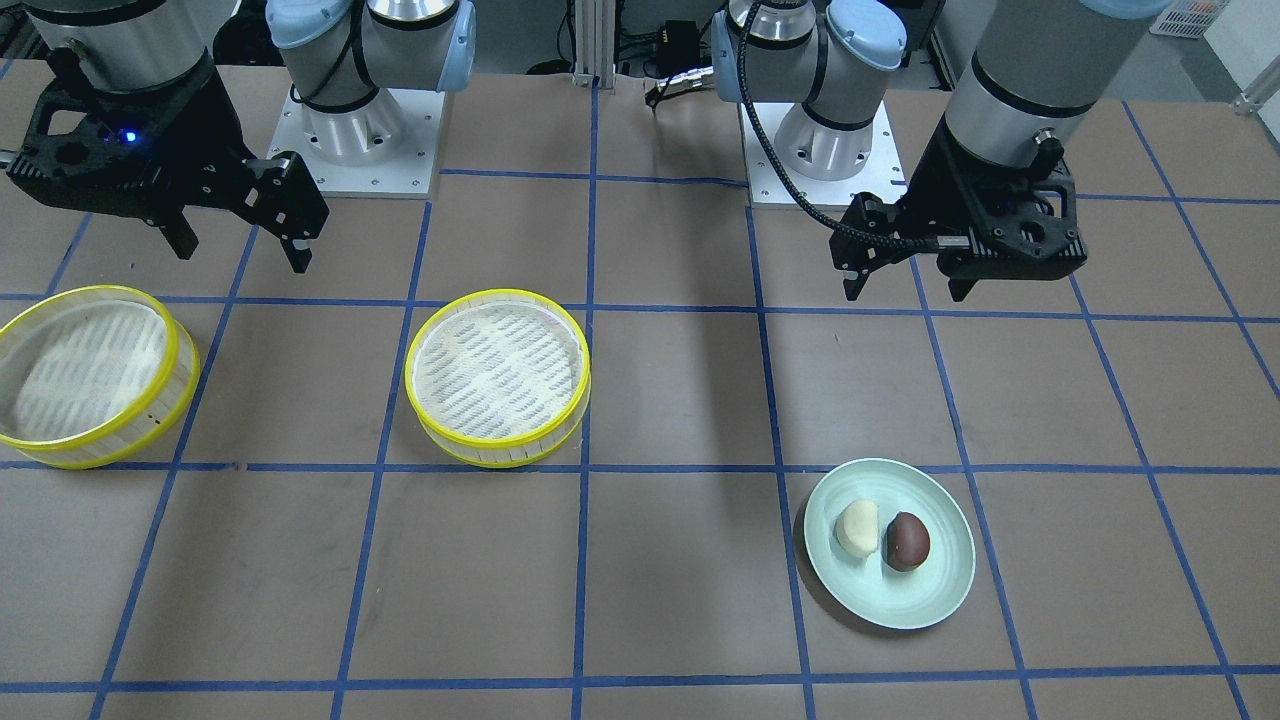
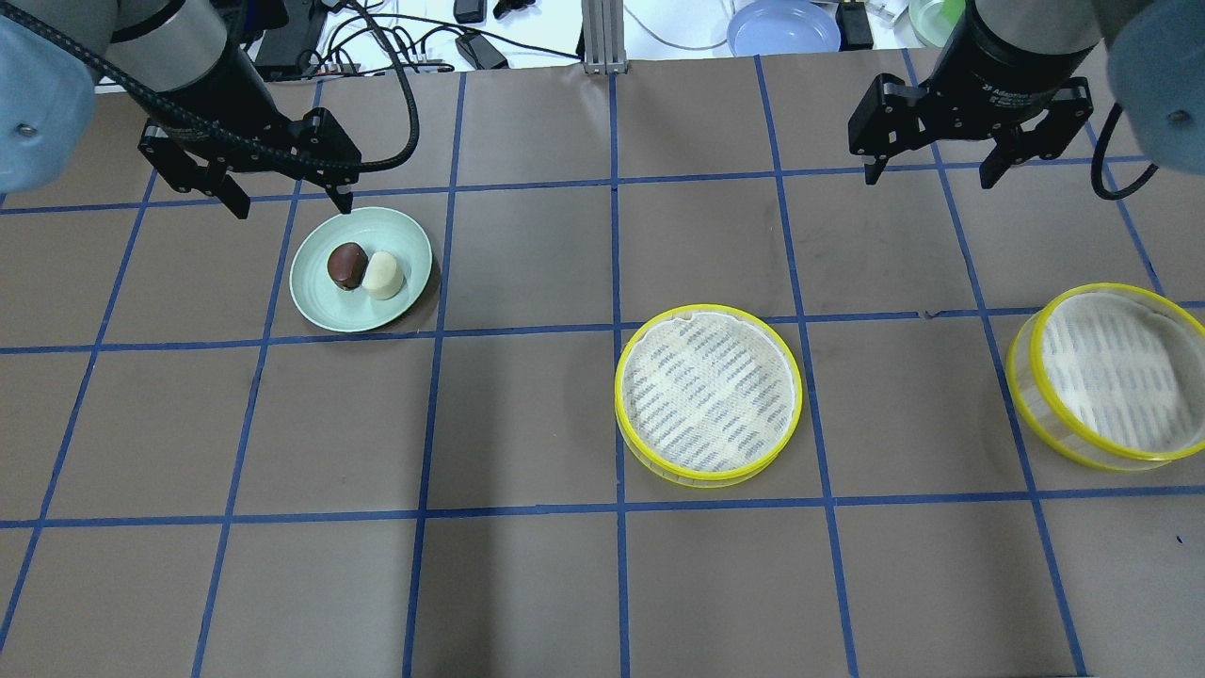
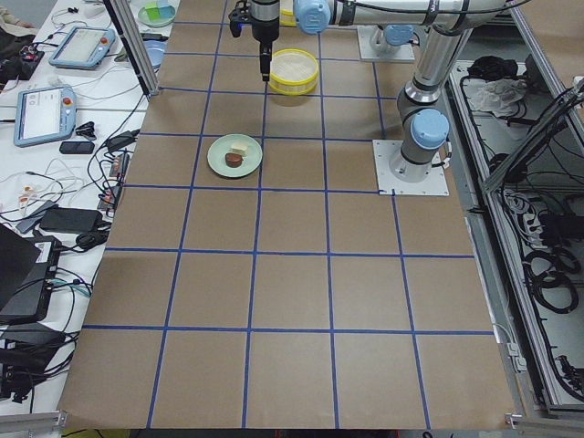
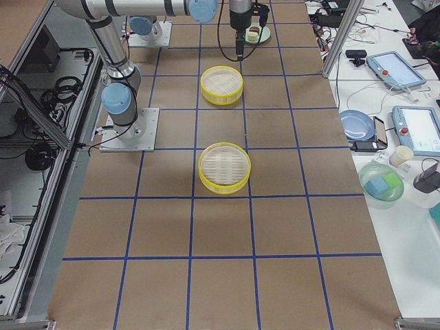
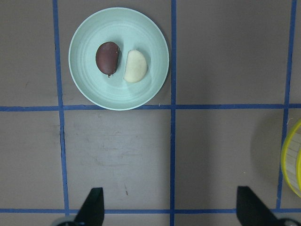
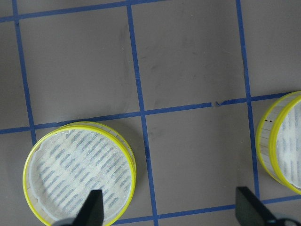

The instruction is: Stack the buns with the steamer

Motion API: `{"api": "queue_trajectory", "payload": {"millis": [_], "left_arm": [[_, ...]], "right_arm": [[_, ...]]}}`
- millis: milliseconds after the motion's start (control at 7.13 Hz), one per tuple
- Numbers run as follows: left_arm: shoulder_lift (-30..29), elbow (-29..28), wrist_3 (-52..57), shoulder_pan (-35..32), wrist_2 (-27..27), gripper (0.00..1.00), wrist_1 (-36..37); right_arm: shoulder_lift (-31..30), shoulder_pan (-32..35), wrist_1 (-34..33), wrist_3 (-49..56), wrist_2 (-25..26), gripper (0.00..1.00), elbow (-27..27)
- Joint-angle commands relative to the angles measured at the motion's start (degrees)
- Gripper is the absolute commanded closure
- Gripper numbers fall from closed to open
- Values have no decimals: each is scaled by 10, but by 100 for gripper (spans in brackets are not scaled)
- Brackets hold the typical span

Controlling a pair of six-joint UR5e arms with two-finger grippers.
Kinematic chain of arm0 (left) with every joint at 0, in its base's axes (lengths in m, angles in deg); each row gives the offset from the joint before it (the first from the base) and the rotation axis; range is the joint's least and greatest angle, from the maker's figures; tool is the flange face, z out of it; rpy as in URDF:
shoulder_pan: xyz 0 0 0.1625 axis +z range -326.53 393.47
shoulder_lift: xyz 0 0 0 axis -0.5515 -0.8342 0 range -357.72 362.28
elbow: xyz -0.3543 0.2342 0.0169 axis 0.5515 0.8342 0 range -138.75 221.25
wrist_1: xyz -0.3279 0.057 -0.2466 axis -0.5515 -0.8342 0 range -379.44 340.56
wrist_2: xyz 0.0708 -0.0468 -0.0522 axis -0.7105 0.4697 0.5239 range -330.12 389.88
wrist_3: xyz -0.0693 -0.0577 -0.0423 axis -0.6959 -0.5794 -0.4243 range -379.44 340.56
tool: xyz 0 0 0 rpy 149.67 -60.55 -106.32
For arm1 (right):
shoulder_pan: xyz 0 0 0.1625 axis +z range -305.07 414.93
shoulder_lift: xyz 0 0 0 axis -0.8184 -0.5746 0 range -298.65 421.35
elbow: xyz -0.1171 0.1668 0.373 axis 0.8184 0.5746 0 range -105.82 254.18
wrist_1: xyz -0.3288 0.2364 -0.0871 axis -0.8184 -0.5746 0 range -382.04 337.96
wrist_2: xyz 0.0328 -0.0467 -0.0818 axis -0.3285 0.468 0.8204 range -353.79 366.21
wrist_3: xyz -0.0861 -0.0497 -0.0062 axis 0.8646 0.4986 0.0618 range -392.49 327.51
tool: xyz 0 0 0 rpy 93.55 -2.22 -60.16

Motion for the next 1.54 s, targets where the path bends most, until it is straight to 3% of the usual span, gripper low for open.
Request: {"api": "queue_trajectory", "payload": {"millis": [0, 561, 841, 1121, 1402], "left_arm": [[2, -1, 0, 2, 1, 0, -4], [-19, 17, 8, 5, 5, 0, 16], [-38, 68, 10, 5, 7, 0, 66], [-59, 86, 11, 6, 4, 0, 74], [-107, 87, 13, 7, 5, 0, 139]], "right_arm": [[1, -4, -2, 1, 2, 0, 1], [3, -6, 11, 15, 1, 0, -11], [3, -6, 9, 22, 2, 0, -11], [3, -43, 11, 74, 2, 0, -12], [3, -97, 10, 153, 2, 0, -12]]}}
